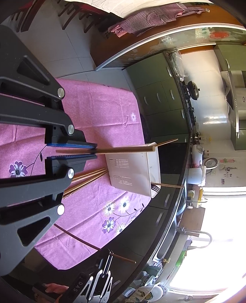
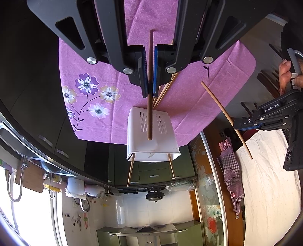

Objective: Organize utensils

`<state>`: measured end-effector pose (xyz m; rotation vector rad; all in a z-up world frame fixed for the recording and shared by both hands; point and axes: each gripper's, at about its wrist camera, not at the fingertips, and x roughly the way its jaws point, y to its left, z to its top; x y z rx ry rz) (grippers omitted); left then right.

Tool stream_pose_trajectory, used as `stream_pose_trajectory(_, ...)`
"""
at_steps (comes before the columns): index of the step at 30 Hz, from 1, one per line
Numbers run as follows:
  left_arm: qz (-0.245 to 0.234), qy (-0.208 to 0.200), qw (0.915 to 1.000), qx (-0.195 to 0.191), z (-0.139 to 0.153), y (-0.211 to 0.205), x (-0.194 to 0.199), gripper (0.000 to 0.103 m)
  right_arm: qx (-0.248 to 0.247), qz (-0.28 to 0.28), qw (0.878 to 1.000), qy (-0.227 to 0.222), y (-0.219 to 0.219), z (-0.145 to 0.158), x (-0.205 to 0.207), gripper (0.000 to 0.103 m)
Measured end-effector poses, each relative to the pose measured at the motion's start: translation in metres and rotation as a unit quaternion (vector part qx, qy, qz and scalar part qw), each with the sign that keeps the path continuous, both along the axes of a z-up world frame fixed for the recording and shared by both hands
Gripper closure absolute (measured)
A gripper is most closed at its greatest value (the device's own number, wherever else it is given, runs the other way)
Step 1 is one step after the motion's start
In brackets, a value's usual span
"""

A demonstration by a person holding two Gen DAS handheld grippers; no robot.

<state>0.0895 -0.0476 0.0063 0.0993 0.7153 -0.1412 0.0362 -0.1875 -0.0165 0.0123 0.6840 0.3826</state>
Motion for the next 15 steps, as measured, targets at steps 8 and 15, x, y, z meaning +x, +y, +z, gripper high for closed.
stream_pose_trajectory(8, -0.023, 0.002, 0.9995, -0.022, 0.039, -0.006, 0.023, 0.098, 0.005, 0.012, 1.000, 0.008, -0.003, -0.001, 0.008, 0.097)
stream_pose_trajectory(15, -0.026, -0.040, 0.9984, -0.031, 0.103, -0.013, 0.054, 0.098, 0.016, 0.011, 1.000, 0.011, -0.012, -0.005, 0.015, 0.097)
